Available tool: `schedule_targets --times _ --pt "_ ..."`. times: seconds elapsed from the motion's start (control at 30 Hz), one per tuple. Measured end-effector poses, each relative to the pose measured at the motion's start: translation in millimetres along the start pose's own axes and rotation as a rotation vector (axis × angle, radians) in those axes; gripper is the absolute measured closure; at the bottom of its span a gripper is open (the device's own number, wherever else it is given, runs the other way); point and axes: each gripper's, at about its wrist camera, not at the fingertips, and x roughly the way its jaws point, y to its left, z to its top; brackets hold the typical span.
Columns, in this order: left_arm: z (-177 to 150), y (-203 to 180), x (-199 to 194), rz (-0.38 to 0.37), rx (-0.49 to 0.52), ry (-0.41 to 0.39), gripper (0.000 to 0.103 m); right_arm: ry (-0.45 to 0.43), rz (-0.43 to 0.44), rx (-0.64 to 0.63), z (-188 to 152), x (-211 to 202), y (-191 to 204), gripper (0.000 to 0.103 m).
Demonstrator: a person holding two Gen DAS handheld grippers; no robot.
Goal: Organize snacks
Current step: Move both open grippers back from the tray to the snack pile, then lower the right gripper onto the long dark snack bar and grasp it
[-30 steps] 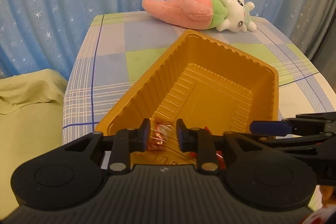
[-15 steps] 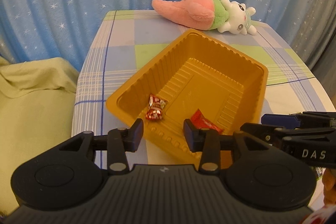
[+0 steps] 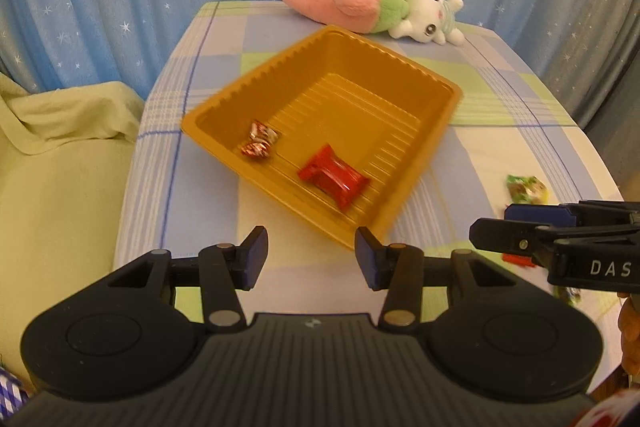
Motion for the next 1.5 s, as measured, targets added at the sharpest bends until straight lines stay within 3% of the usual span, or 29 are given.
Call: schedule_targets --times 0.27,0.83,1.37,1.5 --pt "-24.6 -47.0 -9.5 -0.029 0.022 0.024 0.059 0.024 -0.024 0.009 -32.7 -39.6 -29.9 0.048" --pt "-49.7 -149.4 5.7 -0.139 0.148 0.080 0.059 0.008 -0.181 0.171 -82.3 -116.3 -119.8 0.048" --pt "-48.9 -171.0 25.5 -0.122 0.173 0.083 0.059 -0.024 -0.215 0.159 -85.6 -107.3 -144.4 0.048" --pt "-47.5 -168.7 31.1 -0.111 0.170 0.090 0.059 -0.026 -0.208 0.136 -81.5 -96.7 -144.2 0.056"
